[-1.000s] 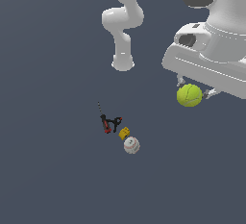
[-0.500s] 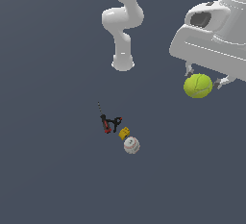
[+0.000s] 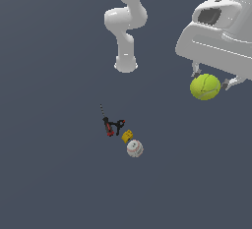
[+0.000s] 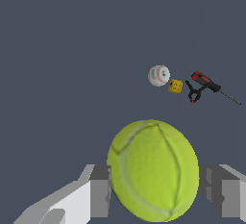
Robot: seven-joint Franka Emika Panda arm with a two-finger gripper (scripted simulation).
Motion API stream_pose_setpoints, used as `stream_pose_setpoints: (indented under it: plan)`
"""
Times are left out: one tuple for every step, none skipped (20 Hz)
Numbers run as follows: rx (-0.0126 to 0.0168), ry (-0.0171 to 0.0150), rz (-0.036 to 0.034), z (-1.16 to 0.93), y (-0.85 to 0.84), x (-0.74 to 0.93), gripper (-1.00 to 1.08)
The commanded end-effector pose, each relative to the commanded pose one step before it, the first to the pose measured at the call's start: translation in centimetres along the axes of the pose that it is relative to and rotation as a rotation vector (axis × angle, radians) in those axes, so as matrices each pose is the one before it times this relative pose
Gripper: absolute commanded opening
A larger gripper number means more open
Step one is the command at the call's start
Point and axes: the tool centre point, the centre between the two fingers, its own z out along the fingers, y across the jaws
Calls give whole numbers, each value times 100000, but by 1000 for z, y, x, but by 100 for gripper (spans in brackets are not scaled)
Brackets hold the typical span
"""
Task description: Pick up a designated object from a clutter of objects.
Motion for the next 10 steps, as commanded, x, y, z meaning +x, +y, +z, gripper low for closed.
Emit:
stream_pose_setpoints:
  plan:
    - [181, 126, -4, -636, -261, 142, -100]
    - [0, 0, 0, -256, -126, 69, -100]
    - [0, 0, 0, -230, -115, 63, -100]
    - [0, 0, 0, -198, -101, 56, -100]
    - [0, 0, 0, -167, -88, 49, -100]
    - [0, 0, 0, -137, -74, 42, -100]
    - [0, 0, 0, -108, -61, 36, -100]
    - [0, 0, 0, -82, -48, 28, -100]
    - [0, 0, 0, -57, -35, 21, -100]
    - [0, 0, 0, -33, -21, 13, -100]
